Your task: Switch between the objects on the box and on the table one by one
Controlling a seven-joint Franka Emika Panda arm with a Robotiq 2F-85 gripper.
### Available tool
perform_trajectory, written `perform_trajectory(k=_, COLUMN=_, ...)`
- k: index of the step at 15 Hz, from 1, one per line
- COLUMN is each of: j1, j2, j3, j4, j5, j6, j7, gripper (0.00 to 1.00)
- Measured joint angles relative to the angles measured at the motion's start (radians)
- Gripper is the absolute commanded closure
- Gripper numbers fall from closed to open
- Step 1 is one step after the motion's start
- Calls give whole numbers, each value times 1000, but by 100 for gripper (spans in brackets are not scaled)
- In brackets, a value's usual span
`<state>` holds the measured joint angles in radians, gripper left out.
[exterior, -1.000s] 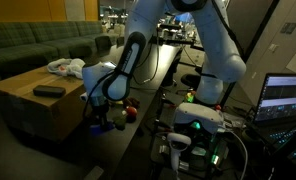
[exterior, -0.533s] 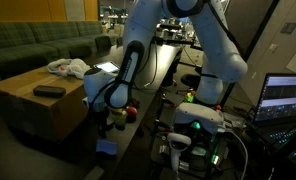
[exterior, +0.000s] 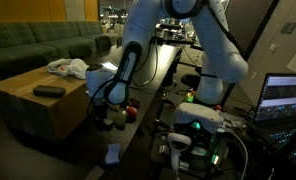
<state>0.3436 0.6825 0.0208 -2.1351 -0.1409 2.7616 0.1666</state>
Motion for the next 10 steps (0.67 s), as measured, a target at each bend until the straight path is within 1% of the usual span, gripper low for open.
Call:
perform_trajectory(k=5, j1=28, j2=19, j3=-75, j4=-1, j5=-7, j6=40, j7=53, gripper=0)
perform_trajectory(k=10, j1=48, j2=64, j3=-132, j4=-1, j5=-8, j6=126, j7=87, gripper=0)
